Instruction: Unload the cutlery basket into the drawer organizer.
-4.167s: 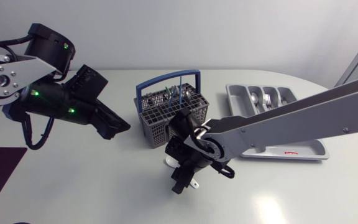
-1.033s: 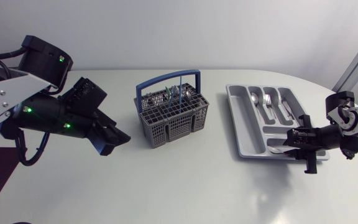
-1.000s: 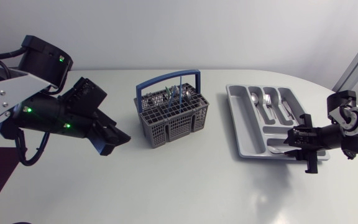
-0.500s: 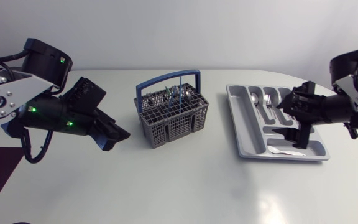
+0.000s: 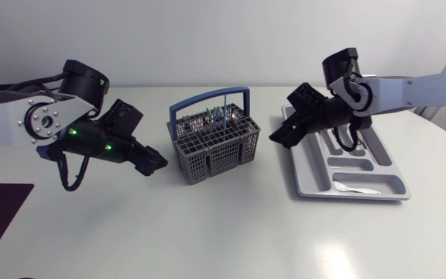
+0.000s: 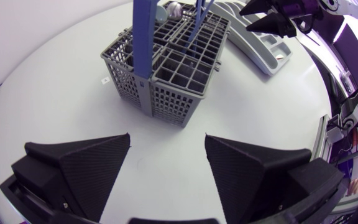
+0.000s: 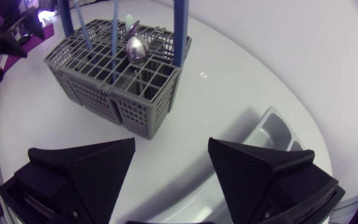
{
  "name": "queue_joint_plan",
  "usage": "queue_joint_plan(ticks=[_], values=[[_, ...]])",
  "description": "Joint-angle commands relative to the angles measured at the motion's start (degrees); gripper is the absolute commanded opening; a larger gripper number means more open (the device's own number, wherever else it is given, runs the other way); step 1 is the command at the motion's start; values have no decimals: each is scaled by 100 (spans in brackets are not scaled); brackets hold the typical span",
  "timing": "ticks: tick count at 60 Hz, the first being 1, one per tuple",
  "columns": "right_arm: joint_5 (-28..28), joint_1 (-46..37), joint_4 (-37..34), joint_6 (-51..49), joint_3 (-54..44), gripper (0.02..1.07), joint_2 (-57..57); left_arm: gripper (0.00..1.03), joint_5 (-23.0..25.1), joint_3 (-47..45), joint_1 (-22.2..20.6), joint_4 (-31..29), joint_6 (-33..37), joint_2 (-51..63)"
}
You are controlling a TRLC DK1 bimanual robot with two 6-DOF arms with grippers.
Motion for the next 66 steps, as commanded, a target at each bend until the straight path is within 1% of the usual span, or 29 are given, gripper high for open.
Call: queue_joint_plan(ticks=[1, 5, 10, 17, 22, 28, 35, 47, 55, 61, 66], values=[[-1, 24, 207, 826, 441, 54, 520, 97, 61, 265, 70, 98, -208, 317], [-1, -2, 260, 1125, 714, 41, 801, 97, 70, 388, 52, 151, -270, 528], [-1, -38, 409, 1530, 986, 30, 1083, 97, 70, 484, 43, 300, -340, 748], [-54, -2, 435, 1758, 1162, 30, 1294, 97, 70, 607, 43, 397, -402, 959], [-256, 86, 453, 1811, 1162, 30, 1338, 97, 70, 686, 52, 424, -419, 1038], [-441, 200, 391, 1820, 1065, 30, 1267, 97, 70, 748, 70, 467, -428, 1082], [-660, 323, 409, 1740, 740, 30, 968, 97, 122, 809, 123, 529, -428, 1143], [-660, 674, 409, 1740, 160, 30, 459, 97, 228, 924, 281, 573, -375, 1257], [-634, 991, 418, 1811, -271, 30, 107, 97, 351, 950, 501, 573, -287, 1354], [-511, 1175, 488, 1828, -613, 30, -130, 97, 491, 950, 694, 573, -191, 1424], [-221, 1202, 681, 1820, -807, 31, -244, 97, 588, 924, 861, 573, -138, 1442]])
